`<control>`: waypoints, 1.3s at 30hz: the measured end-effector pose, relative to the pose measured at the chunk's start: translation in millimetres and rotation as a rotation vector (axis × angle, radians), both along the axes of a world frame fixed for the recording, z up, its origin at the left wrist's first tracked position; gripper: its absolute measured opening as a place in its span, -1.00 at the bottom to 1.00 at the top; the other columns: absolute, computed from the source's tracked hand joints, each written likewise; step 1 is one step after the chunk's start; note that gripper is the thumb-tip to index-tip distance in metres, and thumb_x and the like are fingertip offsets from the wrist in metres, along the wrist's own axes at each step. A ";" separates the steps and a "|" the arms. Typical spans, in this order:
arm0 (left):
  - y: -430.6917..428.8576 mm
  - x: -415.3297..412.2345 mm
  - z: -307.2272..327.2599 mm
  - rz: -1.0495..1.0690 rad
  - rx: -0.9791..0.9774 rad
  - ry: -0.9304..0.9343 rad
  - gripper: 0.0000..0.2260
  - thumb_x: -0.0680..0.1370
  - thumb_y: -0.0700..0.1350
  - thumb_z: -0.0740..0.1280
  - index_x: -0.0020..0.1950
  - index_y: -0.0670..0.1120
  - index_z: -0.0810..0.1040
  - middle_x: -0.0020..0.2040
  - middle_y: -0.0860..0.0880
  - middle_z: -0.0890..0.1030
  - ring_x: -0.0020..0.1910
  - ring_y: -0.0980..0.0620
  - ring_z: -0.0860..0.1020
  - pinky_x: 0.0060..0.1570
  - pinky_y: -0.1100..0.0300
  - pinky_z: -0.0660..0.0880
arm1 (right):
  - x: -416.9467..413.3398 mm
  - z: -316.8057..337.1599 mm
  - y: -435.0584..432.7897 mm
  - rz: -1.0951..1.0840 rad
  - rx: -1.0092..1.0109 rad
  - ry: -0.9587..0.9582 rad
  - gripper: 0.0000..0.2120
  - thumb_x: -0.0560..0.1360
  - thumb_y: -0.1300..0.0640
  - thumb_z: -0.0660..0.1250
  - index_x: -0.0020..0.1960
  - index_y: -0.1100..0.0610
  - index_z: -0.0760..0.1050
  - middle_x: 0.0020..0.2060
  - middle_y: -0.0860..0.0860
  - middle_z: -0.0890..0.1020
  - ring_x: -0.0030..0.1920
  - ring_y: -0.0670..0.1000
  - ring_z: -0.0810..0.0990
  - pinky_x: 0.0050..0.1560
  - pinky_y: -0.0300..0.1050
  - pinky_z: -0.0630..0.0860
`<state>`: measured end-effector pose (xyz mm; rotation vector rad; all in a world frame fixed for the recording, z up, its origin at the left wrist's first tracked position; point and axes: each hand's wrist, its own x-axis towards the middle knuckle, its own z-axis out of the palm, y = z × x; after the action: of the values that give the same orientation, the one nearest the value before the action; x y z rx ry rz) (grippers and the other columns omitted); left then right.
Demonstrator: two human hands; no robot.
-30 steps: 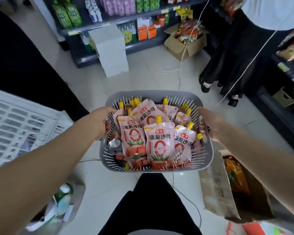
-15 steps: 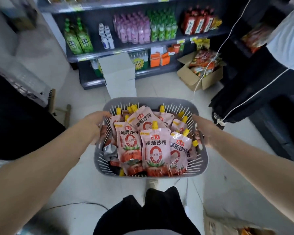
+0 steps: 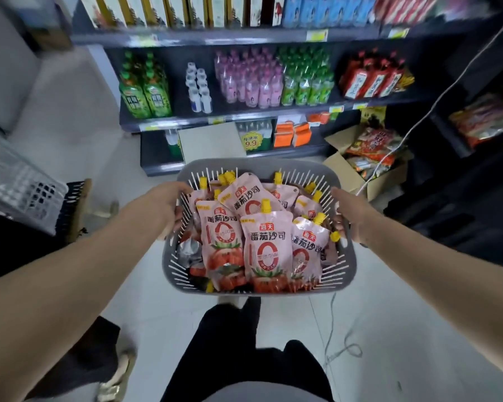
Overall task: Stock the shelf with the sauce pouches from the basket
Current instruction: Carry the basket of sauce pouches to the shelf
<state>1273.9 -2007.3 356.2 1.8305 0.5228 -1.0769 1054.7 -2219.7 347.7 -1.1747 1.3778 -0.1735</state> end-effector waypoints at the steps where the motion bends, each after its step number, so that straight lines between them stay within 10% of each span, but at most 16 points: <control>1: -7.9 15.3 -1.4 0.007 0.003 -0.008 -0.82 0.38 -0.07 0.38 -0.31 -0.12 0.43 -0.72 -0.03 0.42 -0.77 0.04 0.39 -0.55 0.33 0.39 | 15.5 -0.9 -7.9 -0.001 0.000 0.007 -0.65 0.57 -0.05 0.19 -0.32 0.12 0.40 -0.75 -0.07 0.41 -0.75 -0.12 0.31 -0.64 -0.41 0.20; 25: -158.0 300.9 -53.7 0.251 -0.012 0.013 -0.90 0.42 -0.13 0.31 -0.14 -0.14 0.46 -0.26 -0.06 0.44 -0.40 0.02 0.39 -0.37 0.19 0.42 | 364.0 -51.5 -213.1 0.301 0.015 0.062 -0.68 0.53 -0.09 0.21 -0.30 0.09 0.41 -0.57 0.02 0.42 -0.52 -0.02 0.27 -0.43 -0.23 0.19; 31: -180.5 362.4 -85.8 0.274 0.005 0.048 -0.81 0.46 -0.14 0.28 -0.32 -0.10 0.34 -0.39 -0.01 0.32 -0.47 0.07 0.28 -0.47 0.24 0.27 | 435.4 -79.5 -242.1 0.296 -0.008 0.110 -0.64 0.53 -0.07 0.20 -0.35 0.09 0.34 -0.55 0.01 0.35 -0.52 -0.02 0.25 -0.44 -0.22 0.17; 39: -204.1 440.1 -132.1 0.234 0.012 0.032 -0.73 0.44 -0.23 0.24 -0.43 -0.08 0.26 -0.60 0.02 0.23 -0.57 0.09 0.17 -0.59 0.37 0.18 | 508.6 -133.1 -265.3 0.216 0.001 0.170 -0.70 0.52 -0.08 0.23 0.06 0.14 0.37 -0.44 0.04 0.39 -0.51 -0.03 0.30 -0.50 -0.21 0.22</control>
<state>1714.0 -2211.4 224.1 1.7159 0.7438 -0.9462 1563.3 -2485.1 214.6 -1.3521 1.3855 0.0821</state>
